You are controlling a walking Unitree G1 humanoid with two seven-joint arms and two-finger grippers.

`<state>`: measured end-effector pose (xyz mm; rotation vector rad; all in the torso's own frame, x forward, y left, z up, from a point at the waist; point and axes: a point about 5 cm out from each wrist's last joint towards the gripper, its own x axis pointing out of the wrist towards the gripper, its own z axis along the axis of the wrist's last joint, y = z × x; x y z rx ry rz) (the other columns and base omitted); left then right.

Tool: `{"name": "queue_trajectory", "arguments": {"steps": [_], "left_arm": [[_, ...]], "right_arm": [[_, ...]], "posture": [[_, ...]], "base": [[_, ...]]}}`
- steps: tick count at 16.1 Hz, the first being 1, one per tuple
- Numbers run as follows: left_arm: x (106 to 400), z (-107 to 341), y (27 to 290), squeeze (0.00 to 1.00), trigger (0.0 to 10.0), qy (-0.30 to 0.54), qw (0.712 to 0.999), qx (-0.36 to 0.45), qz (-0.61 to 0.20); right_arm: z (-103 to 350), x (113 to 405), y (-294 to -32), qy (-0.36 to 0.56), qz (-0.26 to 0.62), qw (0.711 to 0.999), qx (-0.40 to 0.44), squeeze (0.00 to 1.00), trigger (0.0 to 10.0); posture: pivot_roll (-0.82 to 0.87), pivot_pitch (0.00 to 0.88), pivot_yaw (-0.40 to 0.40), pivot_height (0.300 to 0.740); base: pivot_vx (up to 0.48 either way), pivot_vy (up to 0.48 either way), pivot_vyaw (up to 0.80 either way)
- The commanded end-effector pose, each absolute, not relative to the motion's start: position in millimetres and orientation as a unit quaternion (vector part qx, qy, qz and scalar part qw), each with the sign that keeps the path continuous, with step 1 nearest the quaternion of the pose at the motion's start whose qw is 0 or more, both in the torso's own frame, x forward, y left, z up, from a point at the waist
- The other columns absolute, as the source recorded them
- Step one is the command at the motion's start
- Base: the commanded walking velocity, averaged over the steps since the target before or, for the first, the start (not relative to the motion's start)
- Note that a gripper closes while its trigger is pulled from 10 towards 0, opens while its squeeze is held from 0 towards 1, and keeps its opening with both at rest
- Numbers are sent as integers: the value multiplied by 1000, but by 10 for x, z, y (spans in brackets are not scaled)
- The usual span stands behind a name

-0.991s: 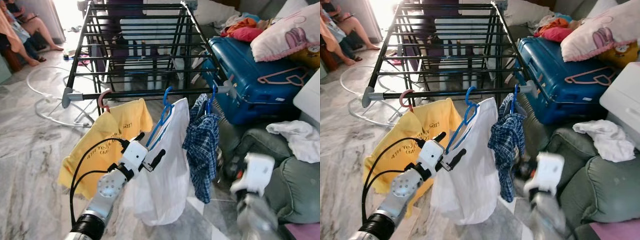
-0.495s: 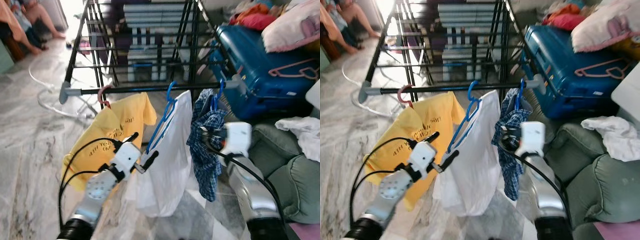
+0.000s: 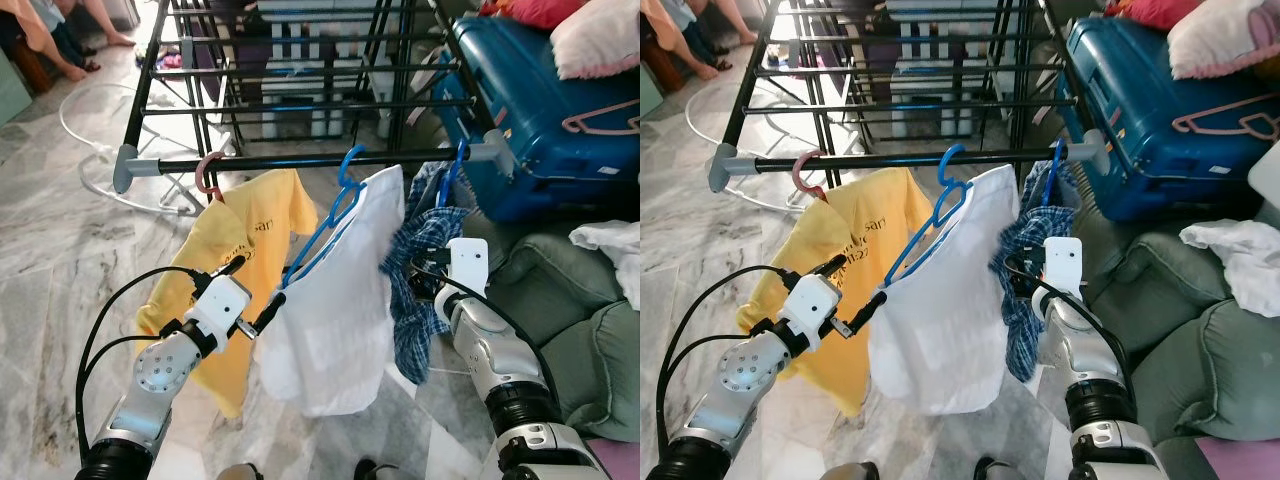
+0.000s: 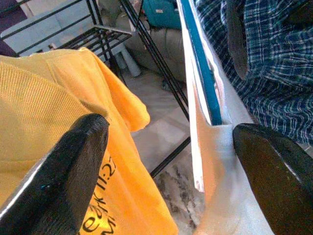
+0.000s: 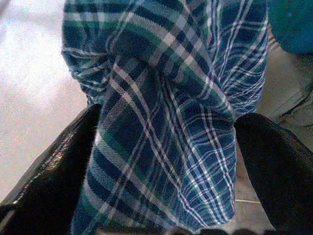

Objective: Hang hanger

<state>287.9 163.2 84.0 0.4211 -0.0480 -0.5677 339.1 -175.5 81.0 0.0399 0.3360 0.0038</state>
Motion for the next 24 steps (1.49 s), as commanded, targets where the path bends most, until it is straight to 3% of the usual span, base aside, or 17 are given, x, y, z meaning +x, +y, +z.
{"name": "queue_trajectory", "arguments": {"steps": [1, 4, 9, 12, 19, 24], "left_arm": [[2834, 809, 1636, 0, 10000, -13, 936, 206, -285], [2898, 819, 1544, 0, 10000, -15, 934, 201, -294], [2971, 866, 1410, 0, 10000, -22, 938, 183, -294], [2934, 812, 1336, 0, 10000, -17, 934, 179, -308], [2961, 791, 1363, 0, 10000, -7, 940, 178, -291], [2921, 750, 1354, 0, 10000, -2, 950, 149, -273]], "right_arm": [[707, 3290, -1858, 183, -21, 983, 12, 0, 10000], [645, 3131, -2102, 185, -73, 979, -42, 0, 10000], [786, 3014, -2179, 131, -110, 983, -68, 0, 10000], [807, 3004, -2144, 127, -90, 986, -62, 0, 10000], [960, 3284, -2459, 153, -25, 984, -82, 0, 10000], [923, 3312, -2243, 139, 29, 987, -77, 0, 10000]], "posture": [[206, 208, -5, 740], [176, 197, 7, 740], [146, 168, 10, 740], [130, 165, 14, 740], [151, 158, -6, 740], [166, 148, -32, 740]], "base": [[0, 0, 0], [0, 0, 0], [0, 0, 0], [0, 0, 0], [0, 0, 0], [0, 0, 0]]}}
